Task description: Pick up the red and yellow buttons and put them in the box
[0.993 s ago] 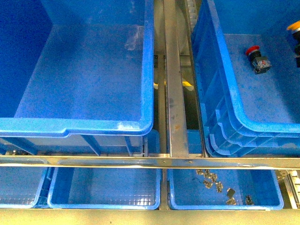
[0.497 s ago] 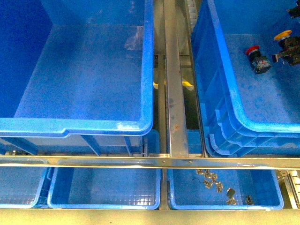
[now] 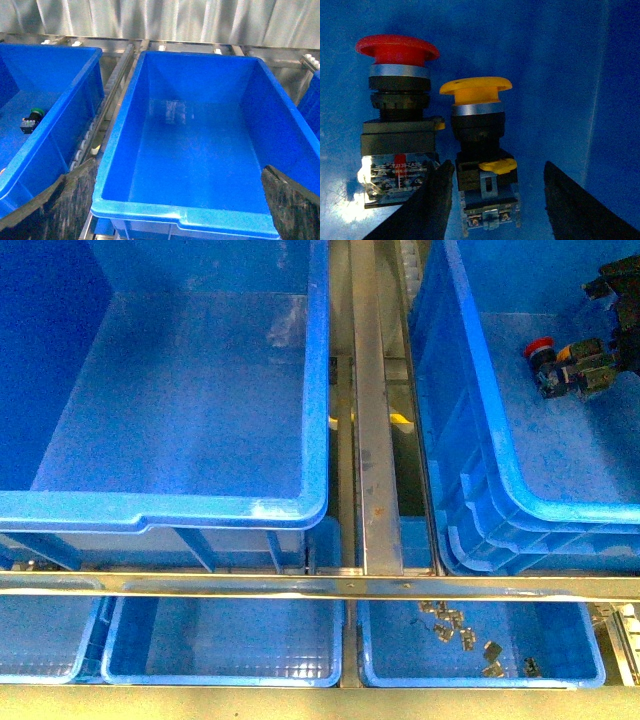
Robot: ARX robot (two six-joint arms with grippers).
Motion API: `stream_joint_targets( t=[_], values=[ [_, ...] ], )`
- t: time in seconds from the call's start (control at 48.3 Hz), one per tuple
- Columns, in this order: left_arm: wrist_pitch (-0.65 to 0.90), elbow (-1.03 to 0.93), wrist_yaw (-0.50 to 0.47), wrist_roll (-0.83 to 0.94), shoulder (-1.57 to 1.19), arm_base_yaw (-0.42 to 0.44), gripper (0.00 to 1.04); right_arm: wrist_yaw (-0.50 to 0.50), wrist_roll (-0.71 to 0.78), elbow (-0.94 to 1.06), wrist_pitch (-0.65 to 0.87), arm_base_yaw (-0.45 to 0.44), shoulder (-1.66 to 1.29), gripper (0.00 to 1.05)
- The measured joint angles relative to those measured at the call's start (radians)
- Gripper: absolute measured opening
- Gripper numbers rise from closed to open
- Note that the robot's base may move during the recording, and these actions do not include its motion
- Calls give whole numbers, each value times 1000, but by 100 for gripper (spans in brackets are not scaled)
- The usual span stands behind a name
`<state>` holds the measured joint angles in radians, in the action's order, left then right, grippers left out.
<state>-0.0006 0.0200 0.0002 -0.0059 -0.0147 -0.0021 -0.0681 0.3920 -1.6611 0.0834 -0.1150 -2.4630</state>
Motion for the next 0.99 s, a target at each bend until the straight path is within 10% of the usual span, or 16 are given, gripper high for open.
stream_joint_targets(
  t=[0.29, 0.683, 0.993],
  values=[
    [0, 0, 0, 0, 0, 0, 97, 44, -48, 174, 187, -4, 113, 100],
    [0, 0, 0, 0, 0, 0, 97, 210, -416, 863, 393, -14, 782, 99],
    [0, 0, 0, 0, 0, 0, 97, 126, -880, 1131, 333, -112, 1175, 97]
  ],
)
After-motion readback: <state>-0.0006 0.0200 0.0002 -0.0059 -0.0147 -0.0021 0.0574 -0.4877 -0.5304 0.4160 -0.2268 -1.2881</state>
